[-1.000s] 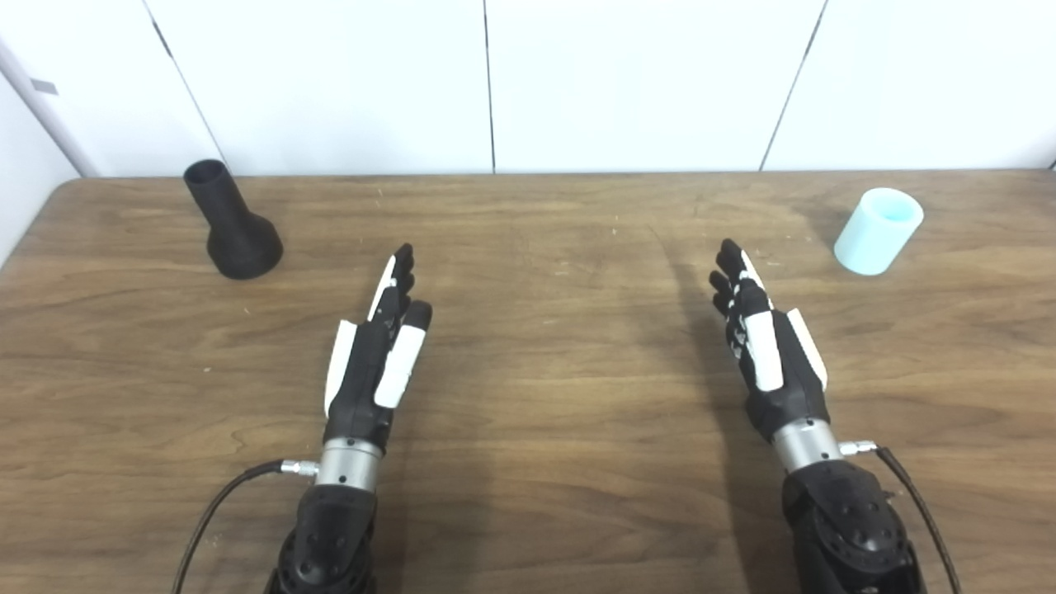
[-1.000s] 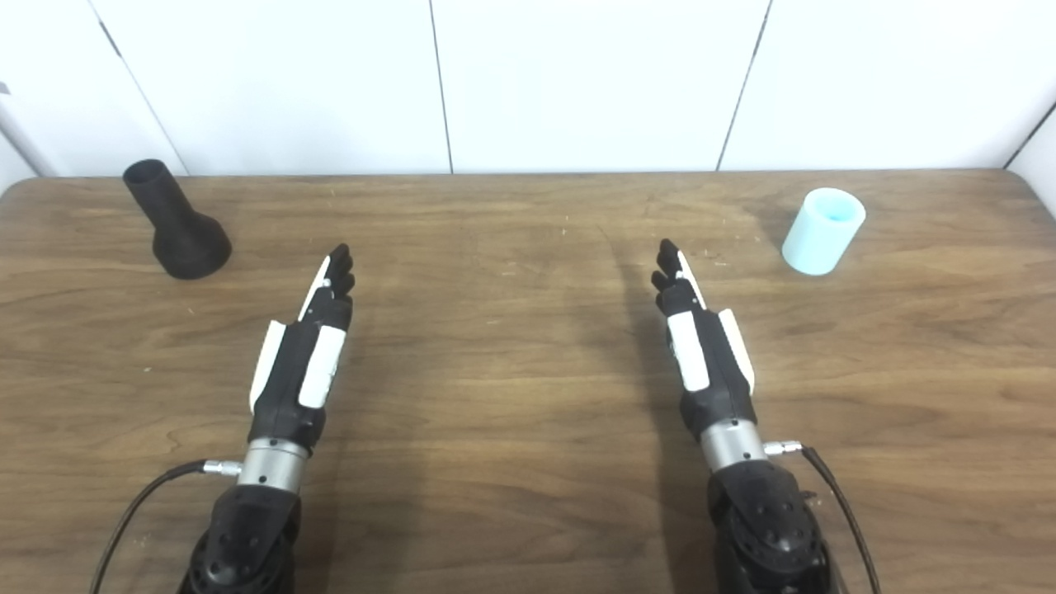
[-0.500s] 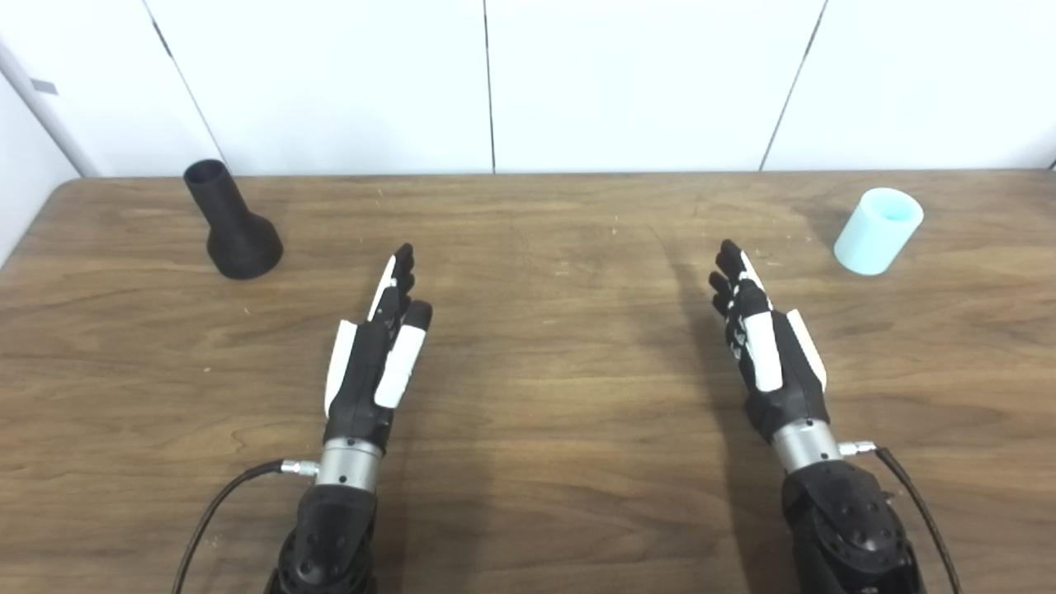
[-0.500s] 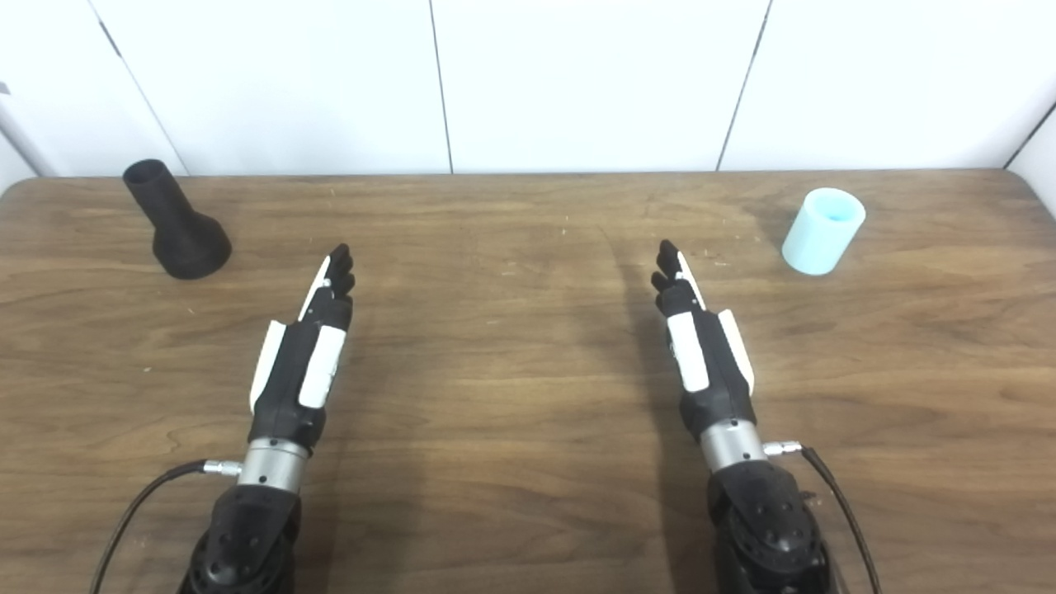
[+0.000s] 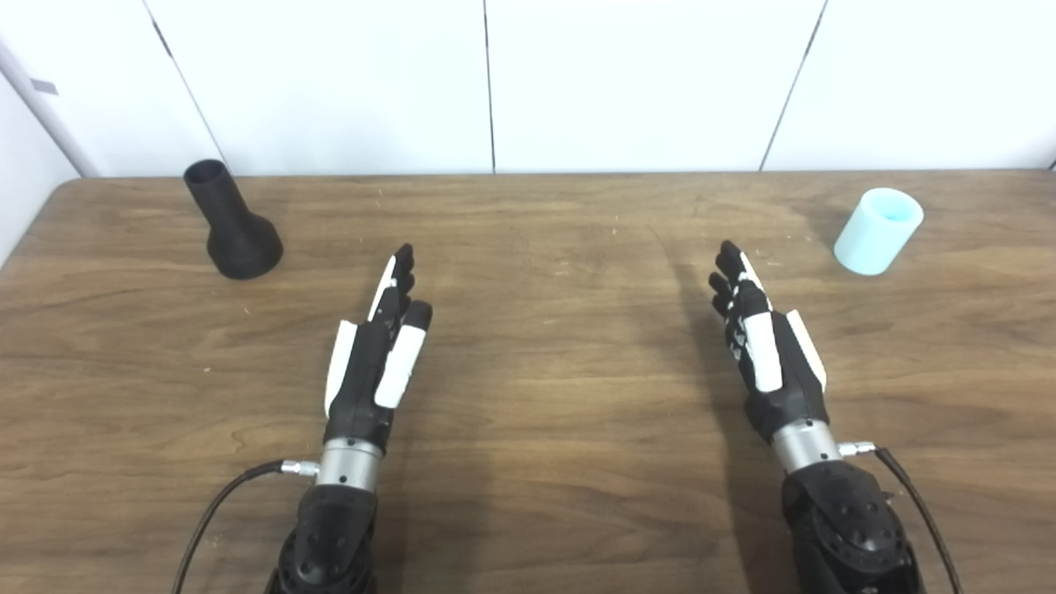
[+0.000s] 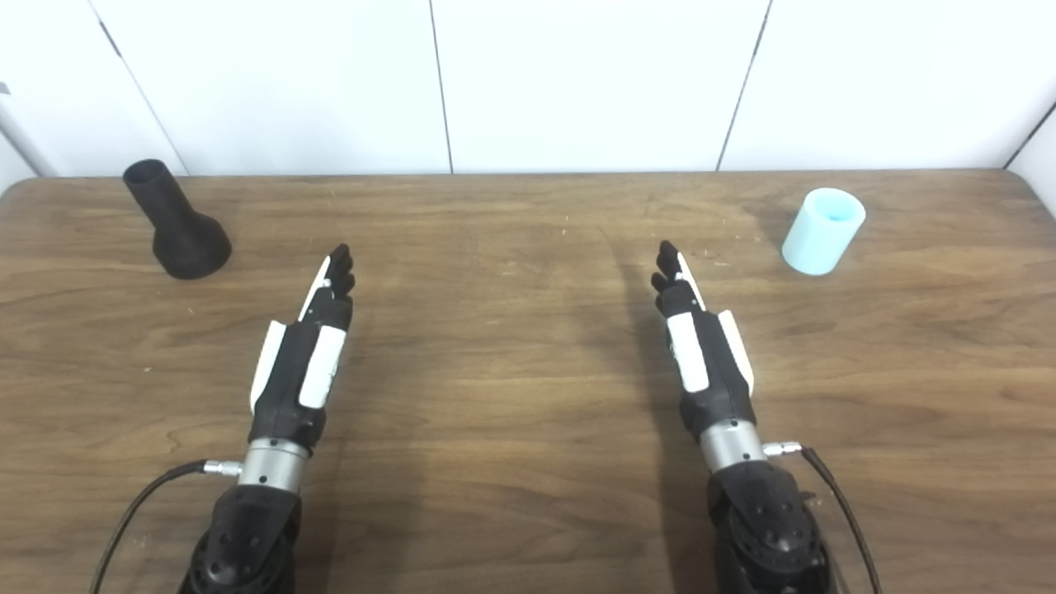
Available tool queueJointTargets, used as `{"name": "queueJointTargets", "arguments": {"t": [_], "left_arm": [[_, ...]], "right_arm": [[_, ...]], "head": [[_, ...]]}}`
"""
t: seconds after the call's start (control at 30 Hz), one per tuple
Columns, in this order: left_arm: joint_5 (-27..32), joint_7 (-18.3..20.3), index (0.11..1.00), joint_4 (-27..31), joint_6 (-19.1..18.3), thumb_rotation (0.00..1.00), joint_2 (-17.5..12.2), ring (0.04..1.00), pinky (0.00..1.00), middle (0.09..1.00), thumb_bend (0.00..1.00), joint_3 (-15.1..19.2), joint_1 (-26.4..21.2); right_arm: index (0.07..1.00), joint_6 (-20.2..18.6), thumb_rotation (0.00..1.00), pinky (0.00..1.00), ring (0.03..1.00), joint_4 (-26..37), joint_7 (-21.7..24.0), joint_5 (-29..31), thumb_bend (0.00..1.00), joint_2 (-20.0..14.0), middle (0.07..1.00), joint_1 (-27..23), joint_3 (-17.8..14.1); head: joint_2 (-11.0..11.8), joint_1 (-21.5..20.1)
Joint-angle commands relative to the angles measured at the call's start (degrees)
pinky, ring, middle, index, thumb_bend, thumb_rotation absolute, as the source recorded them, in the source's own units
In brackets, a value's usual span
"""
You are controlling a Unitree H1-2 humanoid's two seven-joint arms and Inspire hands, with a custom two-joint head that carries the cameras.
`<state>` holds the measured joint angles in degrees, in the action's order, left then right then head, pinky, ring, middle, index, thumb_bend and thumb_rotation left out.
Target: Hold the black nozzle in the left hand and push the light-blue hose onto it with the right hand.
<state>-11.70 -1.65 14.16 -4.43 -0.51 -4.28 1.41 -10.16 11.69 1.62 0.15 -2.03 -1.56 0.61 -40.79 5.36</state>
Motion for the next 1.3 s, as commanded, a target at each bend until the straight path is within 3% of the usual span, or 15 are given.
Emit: {"name": "queueJointTargets", "arguments": {"t": [0.0, 0.07, 0.2, 0.3, 0.37, 0.53, 0.7, 0.87, 1.07, 1.17, 1.23, 1.27], "left_arm": [[-1.3, -1.2, 1.000, 0.7, 2.1, 1.00, 0.0, 1.000, 1.00, 1.000, 0.81, 0.4, -0.9], [-4.2, -4.6, 1.000, -0.3, 3.1, 1.00, 0.3, 1.000, 1.00, 1.000, 0.81, 1.7, -1.2], [-12.6, -16.7, 1.000, -7.2, 8.5, 0.99, 0.4, 1.000, 1.00, 1.000, 0.78, 6.2, -4.6], [-16.2, -22.9, 1.000, -10.2, 8.7, 0.94, -1.2, 1.000, 1.00, 1.000, 0.74, 9.3, -6.9], [-16.3, -24.6, 1.000, -11.0, 7.8, 0.91, -1.6, 1.000, 1.00, 1.000, 0.71, 11.3, -7.7], [-6.4, -23.5, 1.000, -10.7, 3.0, 0.89, -1.3, 1.000, 1.00, 1.000, 0.72, 18.4, -9.8], [-7.6, -27.6, 1.000, -13.3, 1.8, 0.85, -3.5, 1.000, 1.00, 1.000, 0.73, 22.5, -12.2], [-4.9, -26.9, 1.000, -15.9, 2.5, 0.72, -6.0, 1.000, 1.00, 1.000, 0.78, 23.6, -14.6], [3.1, -19.6, 1.000, -20.4, 3.6, 0.53, -11.1, 1.000, 1.00, 0.996, 0.77, 23.2, -18.6], [4.8, -15.6, 0.937, -26.1, 3.2, 0.48, -15.1, 1.000, 1.00, 0.964, 0.82, 22.3, -21.4], [6.3, -13.0, 0.853, -29.4, 3.4, 0.43, -17.2, 1.000, 0.99, 0.952, 0.92, 21.8, -22.9], [6.9, -11.9, 0.848, -30.4, 3.5, 0.43, -18.1, 1.000, 1.00, 0.960, 0.93, 21.6, -23.5]], "right_arm": [[1.000, 3.6, 1.00, 1.00, 0.992, 0.3, 0.2, 0.3, 0.65, -0.2, 1.000, -0.9, -0.2], [1.000, 4.5, 1.00, 1.00, 0.991, -0.7, 0.4, 0.7, 0.65, -0.6, 1.000, -0.9, -0.6], [1.000, 7.1, 1.00, 1.00, 0.988, -3.8, 1.0, 1.6, 0.66, -1.6, 1.000, -1.1, -1.4], [1.000, 9.1, 1.00, 0.99, 0.985, -5.9, 1.4, 2.4, 0.67, -2.0, 1.000, -1.3, -1.8], [1.000, 10.1, 1.00, 0.98, 0.985, -7.0, 1.6, 2.9, 0.66, -2.2, 1.000, -1.3, -2.0], [1.000, 11.9, 1.00, 0.97, 0.986, -8.6, 2.5, 4.4, 0.65, -2.3, 1.000, -1.1, -2.5], [1.000, 12.4, 1.00, 0.98, 0.998, -8.8, 3.1, 4.5, 0.65, -2.6, 1.000, -1.0, -2.4], [1.000, 12.8, 1.00, 0.98, 0.998, -9.4, 3.2, 4.5, 0.65, -3.0, 1.000, -1.0, -2.5], [1.000, 12.5, 1.00, 0.98, 0.997, -9.5, 3.0, 4.4, 0.65, -2.8, 1.000, -1.1, -2.5], [1.000, 12.3, 1.00, 0.98, 0.997, -9.1, 2.7, 4.1, 0.65, -2.6, 1.000, -1.0, -2.4], [1.000, 12.0, 1.00, 0.98, 0.995, -8.7, 2.5, 3.9, 0.65, -2.5, 1.000, -0.8, -2.3], [1.000, 11.9, 1.00, 0.98, 0.995, -8.6, 2.5, 3.9, 0.65, -2.4, 1.000, -0.7, -2.3]], "head": [[0.8, 1.8], [1.8, 3.6], [4.0, 6.8], [5.3, 7.9], [5.9, 8.2], [6.5, 9.1], [6.4, 8.8], [6.2, 8.5], [6.1, 7.8], [5.9, 7.5], [5.8, 7.3], [5.7, 7.1]]}}
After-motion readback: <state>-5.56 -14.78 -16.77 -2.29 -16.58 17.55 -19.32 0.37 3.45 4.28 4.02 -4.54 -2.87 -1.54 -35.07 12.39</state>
